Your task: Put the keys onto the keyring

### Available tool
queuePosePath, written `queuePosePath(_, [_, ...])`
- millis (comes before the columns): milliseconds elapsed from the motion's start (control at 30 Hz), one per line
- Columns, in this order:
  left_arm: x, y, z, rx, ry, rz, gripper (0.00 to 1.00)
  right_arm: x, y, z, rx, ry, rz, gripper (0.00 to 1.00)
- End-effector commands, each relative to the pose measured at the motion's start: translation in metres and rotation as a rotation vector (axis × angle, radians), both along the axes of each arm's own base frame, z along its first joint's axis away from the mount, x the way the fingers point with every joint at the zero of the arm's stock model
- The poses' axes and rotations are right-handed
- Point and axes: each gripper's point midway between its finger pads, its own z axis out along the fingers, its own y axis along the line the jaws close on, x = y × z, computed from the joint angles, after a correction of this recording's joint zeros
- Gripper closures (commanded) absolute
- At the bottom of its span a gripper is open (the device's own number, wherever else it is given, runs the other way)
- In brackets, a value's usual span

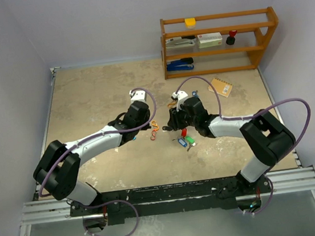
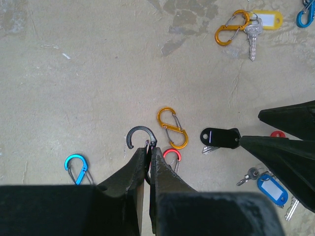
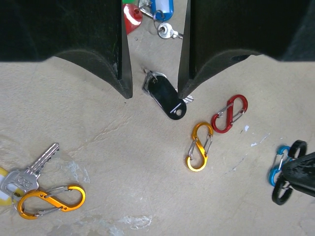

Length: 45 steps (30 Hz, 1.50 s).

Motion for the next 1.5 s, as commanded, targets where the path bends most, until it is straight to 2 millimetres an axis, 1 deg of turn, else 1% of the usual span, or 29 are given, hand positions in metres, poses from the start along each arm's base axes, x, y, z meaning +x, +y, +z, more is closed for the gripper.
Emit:
queuePosePath(0, [0.005,0.002,0.009,-0.029,-0.034,0.027,1.0,-0.001,-0.005,0.015,0.014,-0.035,-0.013,0.55])
queuePosePath(233, [0.005,0.003,0.008,-0.029,-0.032,0.029,1.0,-0.009,-0.007,0.006,0.001,-0.013,0.01,0.56])
queuePosePath(467, [0.005,0.003,0.006,-0.025,-0.028,0.029,1.0,-0.013,-0.009,-0.002,-0.018,0.001,0.023,0.56])
queuePosePath(1000, [0.006,0.003,0.004,-0.023,-0.025,0.031,1.0,-0.01,-0.004,-0.011,-0.029,0.02,0.043,0.61])
queuePosePath(1367, [0.007,0.004,0.004,-0.022,-0.024,0.03,1.0,-0.008,-0.005,-0.016,-0.037,0.026,0.035,0.68])
queuePosePath(1467, [0.007,0.003,0.003,-0.023,-0.022,0.028,1.0,-0.008,-0.005,-0.017,-0.038,0.028,0.035,0.72])
